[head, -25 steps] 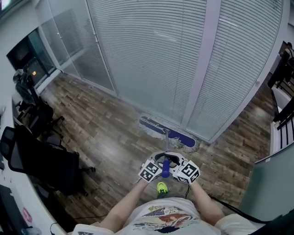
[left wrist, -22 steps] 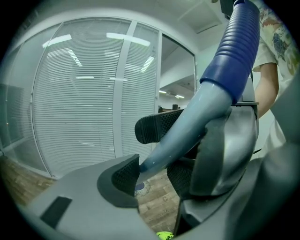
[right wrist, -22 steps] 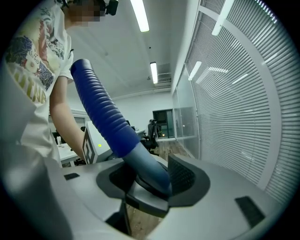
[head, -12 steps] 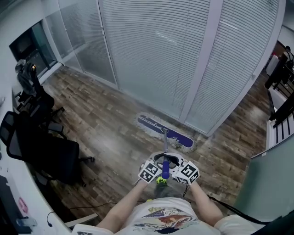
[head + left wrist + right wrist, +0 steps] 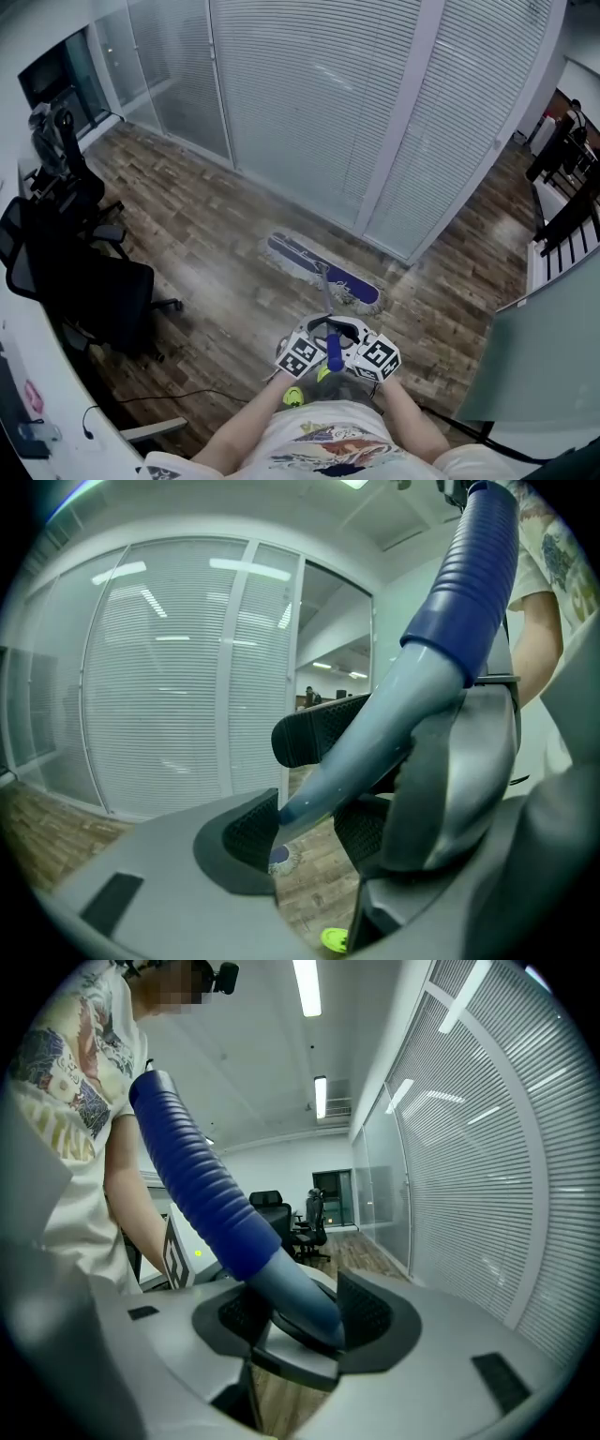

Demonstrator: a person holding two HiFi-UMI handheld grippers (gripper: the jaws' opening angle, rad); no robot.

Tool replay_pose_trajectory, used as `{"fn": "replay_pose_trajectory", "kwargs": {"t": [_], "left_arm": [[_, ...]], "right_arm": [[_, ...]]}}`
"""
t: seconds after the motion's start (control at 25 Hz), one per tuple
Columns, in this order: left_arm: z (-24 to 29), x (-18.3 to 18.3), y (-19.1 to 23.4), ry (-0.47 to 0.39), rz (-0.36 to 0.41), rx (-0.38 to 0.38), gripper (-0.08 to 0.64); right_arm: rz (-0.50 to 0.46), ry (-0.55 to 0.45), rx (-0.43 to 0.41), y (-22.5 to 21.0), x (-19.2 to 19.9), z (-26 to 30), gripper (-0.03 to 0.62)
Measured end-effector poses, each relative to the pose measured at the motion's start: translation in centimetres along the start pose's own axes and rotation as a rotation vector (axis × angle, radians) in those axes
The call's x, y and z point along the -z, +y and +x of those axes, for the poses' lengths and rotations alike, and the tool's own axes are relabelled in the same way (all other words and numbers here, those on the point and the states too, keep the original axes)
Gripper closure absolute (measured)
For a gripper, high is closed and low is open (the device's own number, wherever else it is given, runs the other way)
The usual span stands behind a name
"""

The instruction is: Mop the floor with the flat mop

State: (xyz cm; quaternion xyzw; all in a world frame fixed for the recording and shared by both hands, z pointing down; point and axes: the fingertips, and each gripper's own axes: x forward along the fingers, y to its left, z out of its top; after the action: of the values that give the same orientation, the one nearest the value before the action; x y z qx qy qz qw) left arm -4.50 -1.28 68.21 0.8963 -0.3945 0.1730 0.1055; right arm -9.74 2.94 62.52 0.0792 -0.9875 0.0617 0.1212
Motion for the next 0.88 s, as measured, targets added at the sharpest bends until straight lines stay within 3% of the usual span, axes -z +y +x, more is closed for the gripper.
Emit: {"fn": "replay_pose_trajectory", "kwargs": {"t": [0.32,0.64,0.88], "left_arm": [[-1.8,0.5,-9.6,0.035,0.002,-0.015,0.399],[-1.2,0.4,-23.2,0.062,0.005,-0.060,0.397],[-2.5,1.8,-30.9,0.082,-0.011,-0.075,0.396]], "right_arm": [[0.021,-0.033,-0.024,6.6,1.5,-7.2,0.407],[0.042,-0.056,-0.076,13.4,4.3,-19.1,0.407],[0.048,-0.059,-0.102,18.9,6.5,-24.6,0.405]]}}
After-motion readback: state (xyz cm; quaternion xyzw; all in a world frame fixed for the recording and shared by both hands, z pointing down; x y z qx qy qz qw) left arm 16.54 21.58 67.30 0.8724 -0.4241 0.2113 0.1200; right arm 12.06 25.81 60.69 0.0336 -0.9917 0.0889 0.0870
